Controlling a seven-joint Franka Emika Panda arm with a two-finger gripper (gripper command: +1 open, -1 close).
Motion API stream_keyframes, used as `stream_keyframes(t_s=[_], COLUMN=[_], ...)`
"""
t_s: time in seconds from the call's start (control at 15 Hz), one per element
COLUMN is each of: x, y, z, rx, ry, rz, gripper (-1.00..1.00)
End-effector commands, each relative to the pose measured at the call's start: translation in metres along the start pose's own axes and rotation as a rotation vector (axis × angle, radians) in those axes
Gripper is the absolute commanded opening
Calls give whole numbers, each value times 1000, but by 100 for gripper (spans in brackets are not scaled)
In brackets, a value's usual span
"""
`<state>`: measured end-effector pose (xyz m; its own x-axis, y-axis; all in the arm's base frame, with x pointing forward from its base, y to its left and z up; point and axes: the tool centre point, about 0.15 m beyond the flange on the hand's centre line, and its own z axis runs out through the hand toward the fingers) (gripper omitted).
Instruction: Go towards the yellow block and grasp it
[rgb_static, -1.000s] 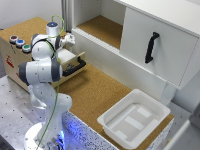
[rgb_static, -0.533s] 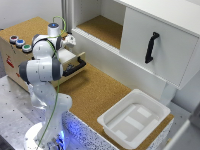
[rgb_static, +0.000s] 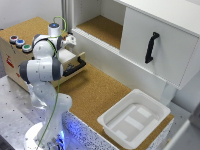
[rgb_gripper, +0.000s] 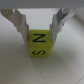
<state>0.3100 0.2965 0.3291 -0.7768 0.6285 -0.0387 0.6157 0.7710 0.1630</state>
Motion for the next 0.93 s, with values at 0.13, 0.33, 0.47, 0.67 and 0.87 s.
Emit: stream_keyframes(t_s=[0.13, 0.33, 0.47, 0.67, 0.87], x=[-39, -69, -88, -111, -130], y=[36, 34, 24, -7, -66], z=[-67, -99, -122, -143, -147], rx=[-52, -60, -75, -90, -93], ry=[-85, -133, -160, -163, -142], rz=[150, 285, 404, 613, 900], gripper=[-100, -100, -100, -100, -100])
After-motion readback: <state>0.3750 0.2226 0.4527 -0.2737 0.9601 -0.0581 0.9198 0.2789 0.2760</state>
